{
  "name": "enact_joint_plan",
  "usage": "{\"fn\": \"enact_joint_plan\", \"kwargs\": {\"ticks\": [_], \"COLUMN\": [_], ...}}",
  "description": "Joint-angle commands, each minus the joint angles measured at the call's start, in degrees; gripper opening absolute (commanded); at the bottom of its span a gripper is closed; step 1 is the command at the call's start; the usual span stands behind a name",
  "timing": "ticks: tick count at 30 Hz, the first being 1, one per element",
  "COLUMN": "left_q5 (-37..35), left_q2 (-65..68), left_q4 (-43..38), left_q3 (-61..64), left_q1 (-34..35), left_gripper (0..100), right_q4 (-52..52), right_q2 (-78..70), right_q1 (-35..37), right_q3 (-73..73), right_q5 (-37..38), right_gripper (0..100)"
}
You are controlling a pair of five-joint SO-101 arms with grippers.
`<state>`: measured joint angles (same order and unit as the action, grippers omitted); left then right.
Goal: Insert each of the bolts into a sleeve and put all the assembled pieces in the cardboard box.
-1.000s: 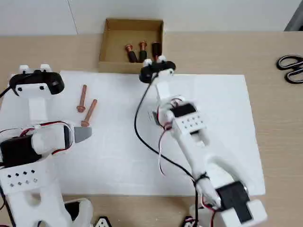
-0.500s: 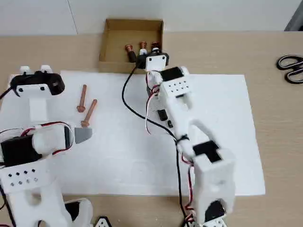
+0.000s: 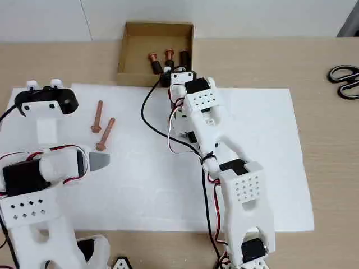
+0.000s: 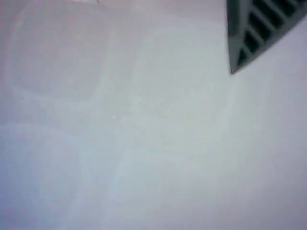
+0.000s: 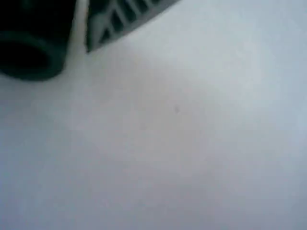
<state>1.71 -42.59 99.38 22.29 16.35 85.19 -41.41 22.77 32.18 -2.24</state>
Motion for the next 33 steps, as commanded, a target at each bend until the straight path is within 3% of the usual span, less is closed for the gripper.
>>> {"fn": "enact_joint_plan", "kwargs": {"ticks": [1, 13, 18, 21, 23, 28, 33], "left_q5": [0.09, 0.09, 0.18, 0.18, 0.35, 0.44, 5.89], "left_q2": [-0.53, -0.53, -0.18, 0.88, 3.96, 18.55, 37.19], "left_q4": [0.70, 0.70, 1.05, 1.05, 1.05, 0.79, 0.62], "left_q3": [-0.22, -0.31, -1.01, -1.19, -2.24, -11.82, -23.60], "left_q1": [0.35, 0.35, 0.35, 0.00, -0.09, -0.09, -1.93], "left_gripper": [33, 33, 33, 33, 33, 33, 32], "right_q4": [0.04, 0.66, 5.14, 5.58, 6.73, 10.51, 11.21], "right_q2": [-0.40, -1.45, 4.88, 10.07, 13.85, 20.88, 25.45], "right_q1": [-0.40, -1.45, -3.56, -4.79, -5.14, -6.64, -9.01], "right_q3": [1.85, 2.29, 5.63, 5.89, 5.89, 5.80, 5.80], "right_q5": [0.53, 0.62, 0.70, 6.51, 10.46, 11.25, 11.25], "right_gripper": [10.2, 5.7, 5.6, 5.6, 5.6, 5.7, 5.7]}}
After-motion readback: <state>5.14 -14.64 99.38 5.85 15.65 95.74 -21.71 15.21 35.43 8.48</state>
